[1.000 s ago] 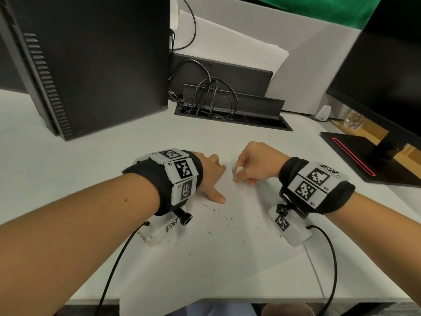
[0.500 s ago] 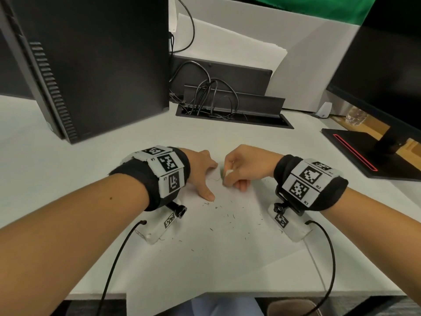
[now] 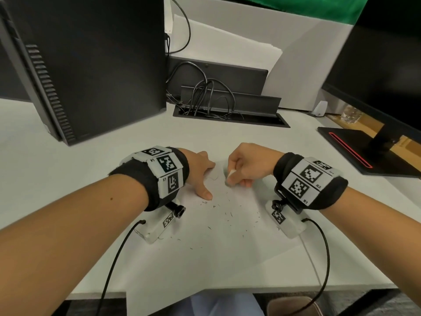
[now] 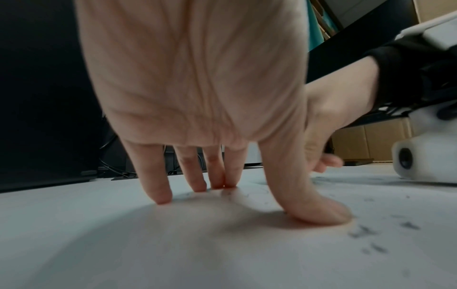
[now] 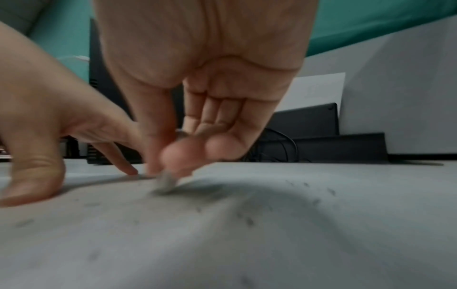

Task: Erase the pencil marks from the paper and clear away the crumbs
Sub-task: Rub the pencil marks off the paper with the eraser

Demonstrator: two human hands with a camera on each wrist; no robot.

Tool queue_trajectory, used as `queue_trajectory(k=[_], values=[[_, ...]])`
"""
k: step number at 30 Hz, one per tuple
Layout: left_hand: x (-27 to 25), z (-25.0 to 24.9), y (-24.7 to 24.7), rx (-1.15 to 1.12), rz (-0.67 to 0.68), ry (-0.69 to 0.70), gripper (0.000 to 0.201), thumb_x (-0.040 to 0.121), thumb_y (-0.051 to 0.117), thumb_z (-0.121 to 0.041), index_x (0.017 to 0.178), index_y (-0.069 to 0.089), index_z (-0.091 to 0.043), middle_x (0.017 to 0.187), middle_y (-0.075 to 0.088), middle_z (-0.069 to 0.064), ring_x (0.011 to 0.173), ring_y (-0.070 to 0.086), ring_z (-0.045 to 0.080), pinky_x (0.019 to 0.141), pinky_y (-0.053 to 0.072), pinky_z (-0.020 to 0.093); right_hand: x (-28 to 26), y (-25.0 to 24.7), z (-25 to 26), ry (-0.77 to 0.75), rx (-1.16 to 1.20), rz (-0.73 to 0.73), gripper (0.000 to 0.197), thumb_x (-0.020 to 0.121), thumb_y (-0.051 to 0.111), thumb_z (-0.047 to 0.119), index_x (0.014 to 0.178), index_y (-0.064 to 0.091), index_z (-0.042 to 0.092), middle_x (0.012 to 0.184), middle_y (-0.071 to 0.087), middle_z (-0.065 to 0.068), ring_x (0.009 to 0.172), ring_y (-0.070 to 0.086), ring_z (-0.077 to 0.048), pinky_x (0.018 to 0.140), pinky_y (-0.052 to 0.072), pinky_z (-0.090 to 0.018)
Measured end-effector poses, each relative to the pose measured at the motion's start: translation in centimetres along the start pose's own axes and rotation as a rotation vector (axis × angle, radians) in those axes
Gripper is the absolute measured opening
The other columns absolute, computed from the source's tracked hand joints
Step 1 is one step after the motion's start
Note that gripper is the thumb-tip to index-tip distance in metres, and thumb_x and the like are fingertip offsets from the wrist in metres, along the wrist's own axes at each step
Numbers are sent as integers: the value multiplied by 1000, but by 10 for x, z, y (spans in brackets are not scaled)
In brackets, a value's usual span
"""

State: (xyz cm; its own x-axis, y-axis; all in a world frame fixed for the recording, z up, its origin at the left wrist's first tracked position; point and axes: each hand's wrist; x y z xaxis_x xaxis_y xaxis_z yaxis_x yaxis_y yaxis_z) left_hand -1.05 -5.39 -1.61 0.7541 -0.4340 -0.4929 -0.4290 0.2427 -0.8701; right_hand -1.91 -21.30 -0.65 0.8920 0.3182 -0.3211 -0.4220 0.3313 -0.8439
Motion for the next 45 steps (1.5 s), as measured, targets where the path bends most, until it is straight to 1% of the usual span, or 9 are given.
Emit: queue_trajectory(k=[3,10,14,18,23,32,39,42,45], values=[[1,1,0,2,-2,2,93,79,63,-55,149,17,-17,145,25,3,132,35,25,109,33,44,0,-2,-6,28,-8,7,11,79,72,17,77,67,8,63,66,-6,51,60,-12,51,49,-14],[-3,2,1,-52,-32,22,89,82,63,-50,150,15,-18,149,22,0,136,31,23,112,28,40,1,-13,-18,102,9,-272,16,83,68,19,70,61,11,57,62,-3,48,56,-10,57,49,-19],[-12,13,0,-313,-184,62,67,86,65,-36,143,36,-18,145,37,-2,132,38,17,107,29,27,-11,-24,-12,24,133,-268,15,82,70,19,86,71,5,75,66,-17,55,54,-14,55,50,-20],[-20,17,-7,-640,-378,136,37,85,67,-23,120,61,-14,117,62,-2,104,56,11,86,38,16,-14,-29,2,-75,234,-240,18,87,63,10,99,69,-2,72,65,-9,52,61,-6,55,53,-14],[-22,13,-10,-1039,-463,130,18,80,73,-12,95,66,-6,75,67,3,55,63,0,60,54,9,-15,-24,13,-123,387,-202,3,86,63,4,88,63,1,70,66,-10,53,65,-8,55,53,-15],[-26,18,-3,-1177,-509,214,12,78,70,-2,90,69,-3,58,69,-4,54,65,1,57,51,9,-13,-16,13,-180,536,-56,1,86,61,1,85,62,1,67,70,-6,58,68,-11,58,55,-17],[-28,30,-1,-1081,-363,196,22,93,49,5,105,66,-4,79,68,-1,67,67,1,66,54,9,-15,-23,6,-197,541,-44,4,84,61,1,85,65,2,64,71,-4,58,68,-12,56,54,-17],[-29,29,0,-1186,-306,189,18,92,53,0,106,63,-8,88,68,2,78,66,6,70,55,12,-12,-23,7,-194,518,-70,3,84,63,3,84,65,3,64,71,-3,57,68,-11,55,54,-16],[-28,24,-2,-1240,-329,191,12,86,64,-7,97,68,-6,81,71,5,69,68,6,67,56,13,-7,-17,13,-208,495,-59,7,87,60,4,82,65,3,62,71,-3,57,68,-10,57,55,-17]])
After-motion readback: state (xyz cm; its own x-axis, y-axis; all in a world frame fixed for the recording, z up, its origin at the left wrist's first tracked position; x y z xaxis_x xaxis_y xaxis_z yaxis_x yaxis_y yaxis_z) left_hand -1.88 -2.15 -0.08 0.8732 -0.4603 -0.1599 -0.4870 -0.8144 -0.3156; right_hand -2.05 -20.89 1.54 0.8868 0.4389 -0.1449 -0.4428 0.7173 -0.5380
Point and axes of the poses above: each hand's wrist, its own x-axis towards the middle knuckle, its own y-axis out of the palm, z = x × y
